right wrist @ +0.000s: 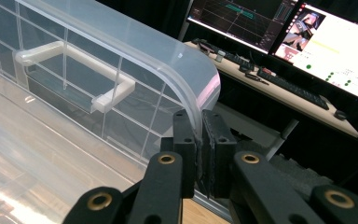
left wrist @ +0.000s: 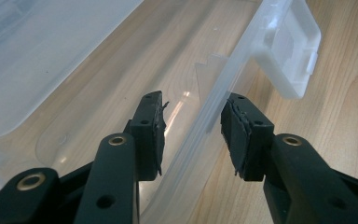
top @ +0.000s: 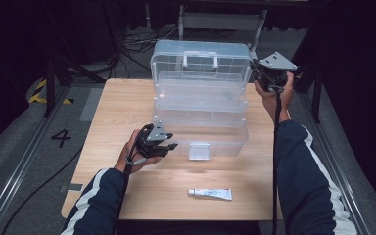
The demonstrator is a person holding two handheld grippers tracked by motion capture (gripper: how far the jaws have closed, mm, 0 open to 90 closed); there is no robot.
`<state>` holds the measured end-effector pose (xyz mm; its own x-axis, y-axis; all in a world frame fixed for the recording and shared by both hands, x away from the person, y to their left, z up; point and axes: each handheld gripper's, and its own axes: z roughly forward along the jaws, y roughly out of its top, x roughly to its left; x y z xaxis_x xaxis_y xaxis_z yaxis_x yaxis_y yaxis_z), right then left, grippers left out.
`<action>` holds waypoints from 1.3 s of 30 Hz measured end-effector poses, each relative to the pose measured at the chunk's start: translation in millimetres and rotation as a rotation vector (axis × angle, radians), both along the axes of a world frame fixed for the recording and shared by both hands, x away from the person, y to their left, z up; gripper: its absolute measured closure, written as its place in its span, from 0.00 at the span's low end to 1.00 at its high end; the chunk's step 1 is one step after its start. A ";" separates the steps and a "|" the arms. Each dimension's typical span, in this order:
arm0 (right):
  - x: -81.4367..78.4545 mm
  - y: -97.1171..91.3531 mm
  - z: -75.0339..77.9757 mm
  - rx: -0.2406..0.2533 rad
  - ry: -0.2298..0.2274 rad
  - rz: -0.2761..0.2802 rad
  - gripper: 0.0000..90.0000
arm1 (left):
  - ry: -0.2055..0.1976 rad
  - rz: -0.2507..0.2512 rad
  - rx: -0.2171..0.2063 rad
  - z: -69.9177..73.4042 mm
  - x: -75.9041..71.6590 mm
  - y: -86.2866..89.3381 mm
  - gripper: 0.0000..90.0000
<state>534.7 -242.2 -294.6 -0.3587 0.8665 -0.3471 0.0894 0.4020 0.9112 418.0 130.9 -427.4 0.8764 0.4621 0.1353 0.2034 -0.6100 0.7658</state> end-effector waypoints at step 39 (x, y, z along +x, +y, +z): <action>61.3 -5.9 2.0 0.100 0.132 0.011 0.95 | -0.038 -0.030 0.028 0.8 -1.4 2.4 0.71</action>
<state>596.0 -248.1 -292.6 -0.4052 0.8901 -0.2087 0.2070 0.3116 0.9274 416.6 133.3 -426.6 0.8840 0.4309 0.1814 0.1555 -0.6368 0.7552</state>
